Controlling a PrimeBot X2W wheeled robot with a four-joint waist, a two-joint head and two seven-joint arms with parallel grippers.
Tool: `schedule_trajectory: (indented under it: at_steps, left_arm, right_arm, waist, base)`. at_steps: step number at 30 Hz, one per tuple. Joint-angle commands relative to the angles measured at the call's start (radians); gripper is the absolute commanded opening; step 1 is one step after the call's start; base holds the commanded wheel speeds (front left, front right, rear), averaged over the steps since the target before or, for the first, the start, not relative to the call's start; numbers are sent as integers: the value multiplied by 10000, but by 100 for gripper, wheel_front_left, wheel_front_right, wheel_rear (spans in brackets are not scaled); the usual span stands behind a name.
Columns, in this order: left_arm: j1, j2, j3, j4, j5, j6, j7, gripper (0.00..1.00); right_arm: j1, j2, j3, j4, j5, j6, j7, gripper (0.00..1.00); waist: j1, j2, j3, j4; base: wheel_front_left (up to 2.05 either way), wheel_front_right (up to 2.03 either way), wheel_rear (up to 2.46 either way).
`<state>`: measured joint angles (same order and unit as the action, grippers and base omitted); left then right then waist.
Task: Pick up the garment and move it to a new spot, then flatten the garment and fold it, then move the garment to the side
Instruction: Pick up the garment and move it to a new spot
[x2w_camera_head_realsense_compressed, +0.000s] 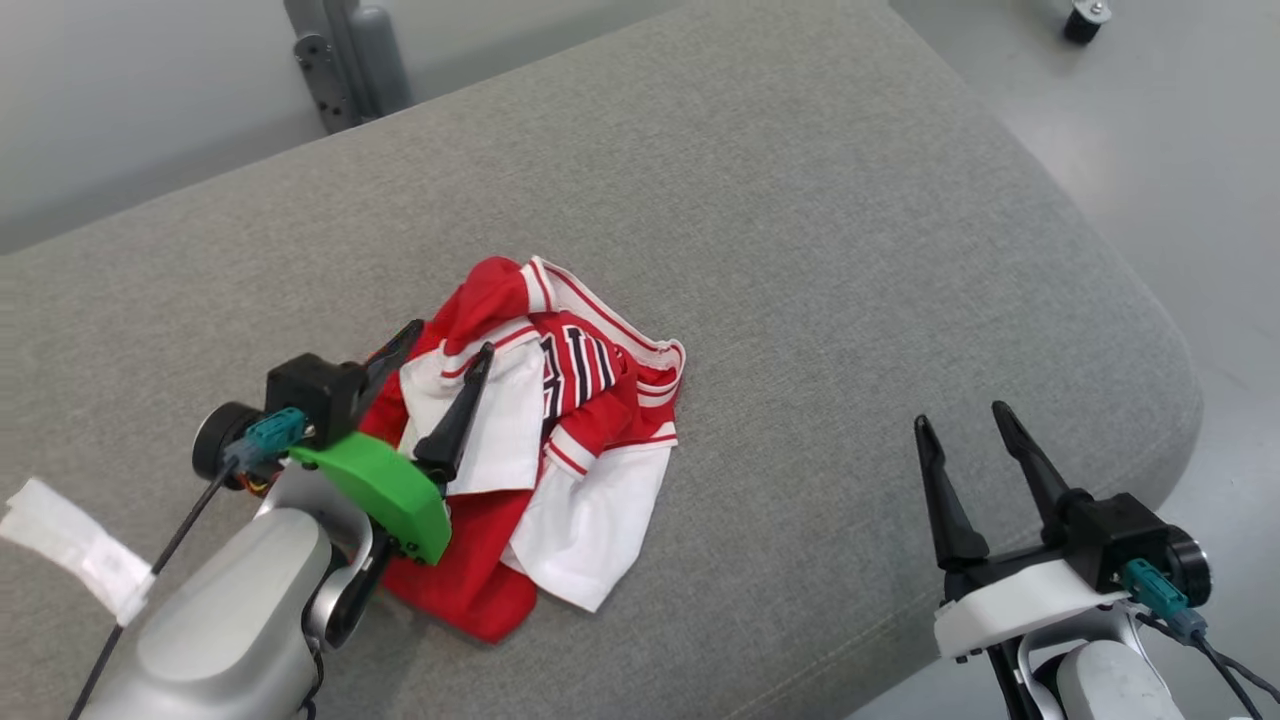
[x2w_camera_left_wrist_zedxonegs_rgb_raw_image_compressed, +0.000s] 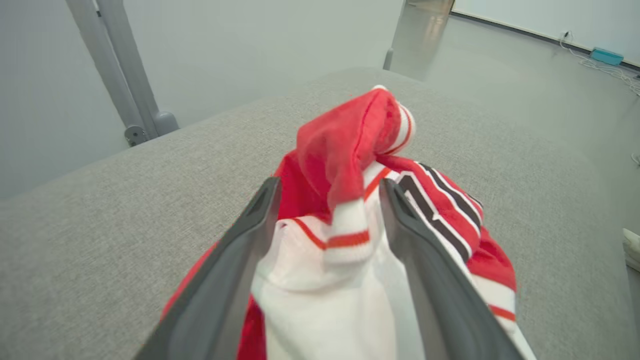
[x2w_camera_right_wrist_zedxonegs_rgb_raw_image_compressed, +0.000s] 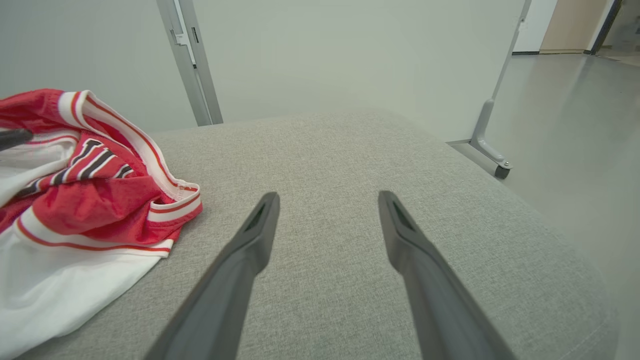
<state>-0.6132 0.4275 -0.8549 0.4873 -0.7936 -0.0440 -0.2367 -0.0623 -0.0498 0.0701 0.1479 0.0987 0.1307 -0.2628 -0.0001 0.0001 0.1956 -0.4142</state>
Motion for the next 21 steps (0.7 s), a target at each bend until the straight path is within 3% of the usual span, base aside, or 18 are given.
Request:
schedule_trajectory:
  at_steps: [1, 7, 11, 15, 21]
  left_arm:
    - [410, 162, 198, -318, 82, 277, -129, 100]
    - [2232, 649, 1480, -2660, 455, 1664, -286, 100]
    - [3948, 606, 2648, -3957, 1038, 2230, -270, 100]
    - [5598, 94, 4157, -4567, 1767, 2094, -273, 100]
    - [7362, -838, 6280, -4586, 3045, 1087, -274, 100]
  right_arm:
    - [179, -19, -158, -130, -158, 1, -31, 100]
    - [532, -23, -783, -566, -623, 1, -31, 100]
    - [679, -147, -1015, -766, -805, 1, -31, 100]
    - [839, -272, -1195, -907, -888, 1, -31, 100]
    - [859, -367, -1182, -946, -981, 1, -31, 100]
  waist:
    - [1, -1, -515, 650]
    - [1, -1, -861, 1598]
    - [1, -1, -1009, 2092]
    - [1, -1, -1176, 2531]
    - [1, -1, -1276, 3028]
  base:
    - [0, 0, 0]
    - [0, 0, 0]
    - [0, 0, 0]
    - [0, 0, 0]
    - [0, 0, 0]
